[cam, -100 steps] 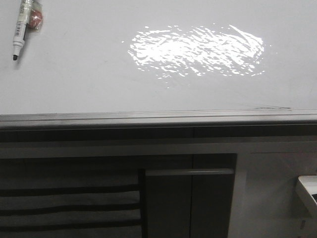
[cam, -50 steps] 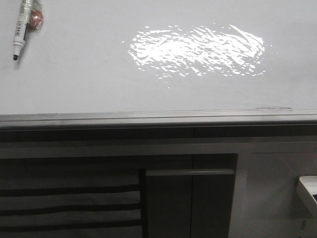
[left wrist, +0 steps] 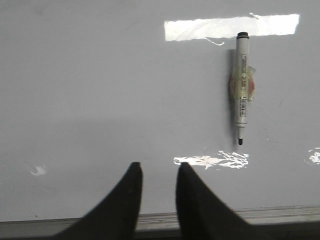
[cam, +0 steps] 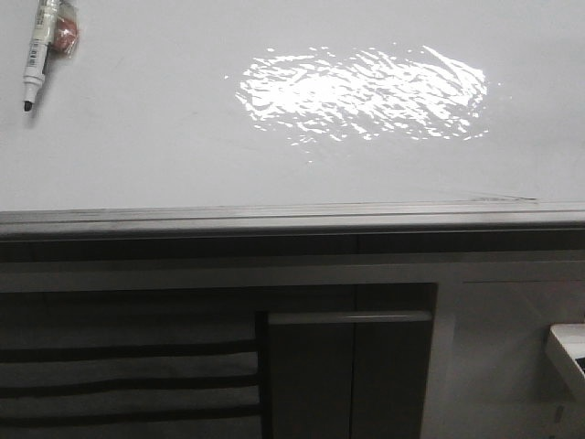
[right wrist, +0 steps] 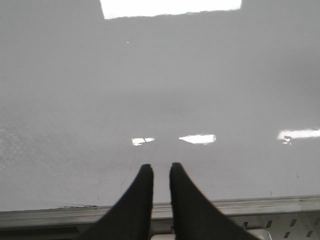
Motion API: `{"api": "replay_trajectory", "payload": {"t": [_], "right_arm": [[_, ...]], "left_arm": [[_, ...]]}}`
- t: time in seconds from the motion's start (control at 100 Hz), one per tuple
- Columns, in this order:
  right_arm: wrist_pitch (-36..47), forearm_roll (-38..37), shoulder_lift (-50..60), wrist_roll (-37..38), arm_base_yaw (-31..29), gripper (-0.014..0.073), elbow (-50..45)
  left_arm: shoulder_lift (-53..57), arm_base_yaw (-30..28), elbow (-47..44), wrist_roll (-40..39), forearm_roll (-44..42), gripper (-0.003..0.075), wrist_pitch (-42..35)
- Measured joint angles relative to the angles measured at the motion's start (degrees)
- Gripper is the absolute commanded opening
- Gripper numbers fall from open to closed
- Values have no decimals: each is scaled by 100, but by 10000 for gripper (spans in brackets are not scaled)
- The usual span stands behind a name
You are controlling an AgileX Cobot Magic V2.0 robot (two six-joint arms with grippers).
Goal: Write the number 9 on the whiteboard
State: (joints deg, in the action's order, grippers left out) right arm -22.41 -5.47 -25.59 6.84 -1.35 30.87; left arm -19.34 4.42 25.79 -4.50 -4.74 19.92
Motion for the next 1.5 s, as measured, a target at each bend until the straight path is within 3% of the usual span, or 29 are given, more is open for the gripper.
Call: {"api": "replay_trajectory", "payload": {"t": [0.07, 0.18, 0.8, 1.2, 1.5], "right_arm": [[0, 0, 0, 0, 0, 434, 0], [0, 0, 0, 0, 0, 528, 0], [-10, 0, 0, 0, -9, 531, 0], [-10, 0, 0, 0, -9, 531, 0], [-10, 0, 0, 0, -9, 531, 0]], "left_arm": [[0, -81, 0, 0, -25, 544, -3], [0, -123, 0, 0, -25, 566, -12], [-373, -46, 45, 0, 412, 566, -415], [-2714, 1494, 774, 300, 374, 566, -692], [-4456, 1527, 1474, 311, 134, 566, -1180]]}}
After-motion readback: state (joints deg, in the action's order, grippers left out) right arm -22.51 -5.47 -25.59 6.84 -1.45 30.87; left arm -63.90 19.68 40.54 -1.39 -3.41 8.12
